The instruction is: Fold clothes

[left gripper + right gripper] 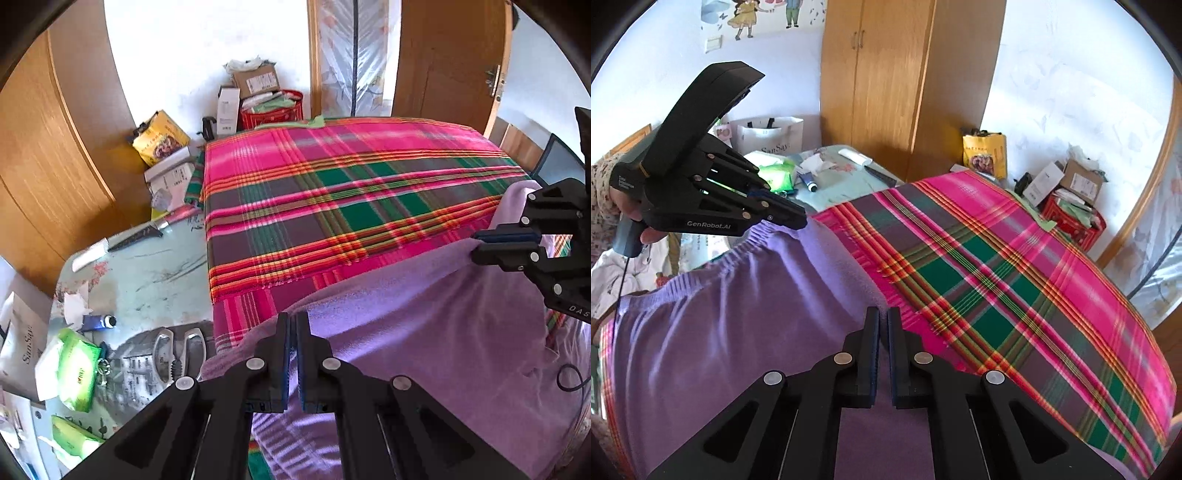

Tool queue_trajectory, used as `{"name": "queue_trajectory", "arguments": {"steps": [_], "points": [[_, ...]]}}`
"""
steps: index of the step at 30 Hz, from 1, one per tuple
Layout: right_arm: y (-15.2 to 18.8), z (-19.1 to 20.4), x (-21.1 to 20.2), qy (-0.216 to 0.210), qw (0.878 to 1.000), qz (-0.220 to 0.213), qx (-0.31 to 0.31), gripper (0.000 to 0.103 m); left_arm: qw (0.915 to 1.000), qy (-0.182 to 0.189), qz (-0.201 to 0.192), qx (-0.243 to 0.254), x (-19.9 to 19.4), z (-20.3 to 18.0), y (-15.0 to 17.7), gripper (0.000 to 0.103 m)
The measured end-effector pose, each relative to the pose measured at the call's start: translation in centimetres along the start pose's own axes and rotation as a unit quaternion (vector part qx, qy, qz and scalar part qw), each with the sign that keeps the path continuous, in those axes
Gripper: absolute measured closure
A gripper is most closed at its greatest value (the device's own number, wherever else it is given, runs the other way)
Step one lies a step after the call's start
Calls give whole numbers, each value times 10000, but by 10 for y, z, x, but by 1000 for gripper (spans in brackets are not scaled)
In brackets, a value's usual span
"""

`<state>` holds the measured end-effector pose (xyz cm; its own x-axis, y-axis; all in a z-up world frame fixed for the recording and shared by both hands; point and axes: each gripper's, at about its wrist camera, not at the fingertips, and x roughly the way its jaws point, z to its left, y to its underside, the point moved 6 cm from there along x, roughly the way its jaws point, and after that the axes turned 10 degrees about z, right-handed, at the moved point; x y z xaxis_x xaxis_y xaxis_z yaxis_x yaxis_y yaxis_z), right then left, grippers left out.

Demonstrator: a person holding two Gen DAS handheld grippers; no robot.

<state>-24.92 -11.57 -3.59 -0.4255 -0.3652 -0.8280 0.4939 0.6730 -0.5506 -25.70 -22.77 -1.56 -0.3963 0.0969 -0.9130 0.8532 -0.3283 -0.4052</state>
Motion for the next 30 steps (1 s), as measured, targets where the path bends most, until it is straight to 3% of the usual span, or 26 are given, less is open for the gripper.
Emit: {"name": "queue_trajectory", "arguments": {"steps": [9, 30], "points": [[16, 33, -35, -35, 9999, -126, 72, 98, 9997, -82, -142, 152, -33, -19, 26, 100], [60, 117, -94, -199, 9993, -315, 0, 98, 9980, 32, -591, -235, -95, -44, 109, 100]]}}
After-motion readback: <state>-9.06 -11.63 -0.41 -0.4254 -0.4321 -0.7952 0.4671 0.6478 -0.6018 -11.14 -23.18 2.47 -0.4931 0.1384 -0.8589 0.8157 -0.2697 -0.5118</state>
